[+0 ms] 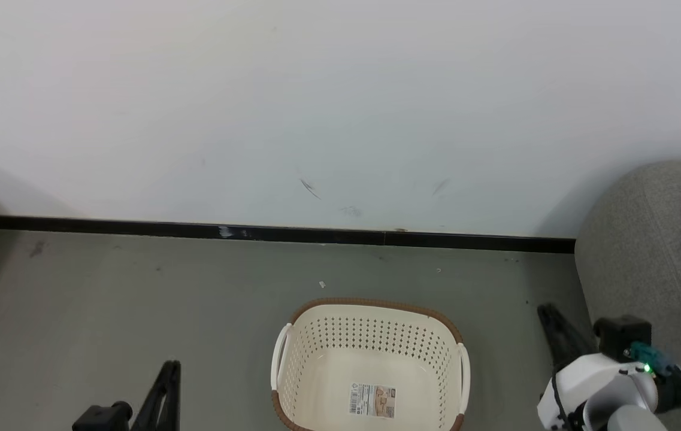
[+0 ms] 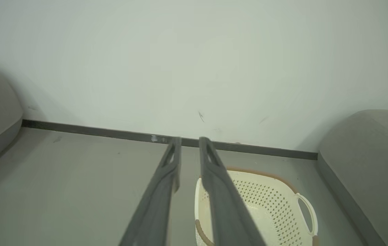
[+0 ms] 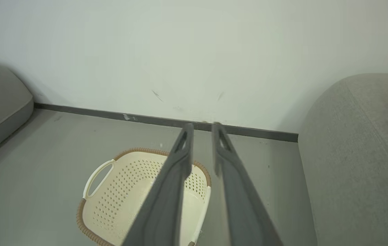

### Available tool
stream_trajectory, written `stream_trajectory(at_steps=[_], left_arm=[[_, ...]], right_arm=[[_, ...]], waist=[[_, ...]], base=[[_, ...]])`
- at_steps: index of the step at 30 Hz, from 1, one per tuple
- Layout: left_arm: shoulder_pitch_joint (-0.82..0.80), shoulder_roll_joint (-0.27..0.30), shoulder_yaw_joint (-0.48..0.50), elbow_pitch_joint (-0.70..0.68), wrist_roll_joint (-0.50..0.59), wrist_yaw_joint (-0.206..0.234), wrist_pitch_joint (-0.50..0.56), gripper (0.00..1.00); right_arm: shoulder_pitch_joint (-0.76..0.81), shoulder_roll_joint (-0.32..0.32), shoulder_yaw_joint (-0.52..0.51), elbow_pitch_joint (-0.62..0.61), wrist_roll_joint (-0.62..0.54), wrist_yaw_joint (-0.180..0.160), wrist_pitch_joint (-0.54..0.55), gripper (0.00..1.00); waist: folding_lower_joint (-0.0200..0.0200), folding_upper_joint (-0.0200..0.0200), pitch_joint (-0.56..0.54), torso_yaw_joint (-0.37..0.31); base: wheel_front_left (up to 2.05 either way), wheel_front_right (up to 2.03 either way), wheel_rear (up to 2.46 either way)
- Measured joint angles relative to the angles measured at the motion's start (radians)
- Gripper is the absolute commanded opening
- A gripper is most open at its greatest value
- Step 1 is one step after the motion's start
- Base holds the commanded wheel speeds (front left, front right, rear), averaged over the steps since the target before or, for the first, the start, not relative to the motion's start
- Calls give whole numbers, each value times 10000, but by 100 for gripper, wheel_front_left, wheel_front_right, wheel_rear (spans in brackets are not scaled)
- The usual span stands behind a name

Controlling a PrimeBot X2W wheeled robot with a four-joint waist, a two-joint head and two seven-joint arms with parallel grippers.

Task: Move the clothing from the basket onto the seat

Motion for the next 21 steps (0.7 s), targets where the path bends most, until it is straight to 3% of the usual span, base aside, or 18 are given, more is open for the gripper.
stream_trajectory(at_steps=[7, 21], left_arm=[[237, -217, -73, 267, -240, -54, 98, 0], [182, -314, 211, 349, -1937, -295, 541, 0]], right_arm=[[346, 140, -278, 472, 182, 0, 102, 0], [58, 138, -1150, 591, 2077, 0, 1066, 0]], waist=[[0, 0, 2, 17], [4, 0, 7, -23]], base=[[0, 0, 0], [0, 0, 0]])
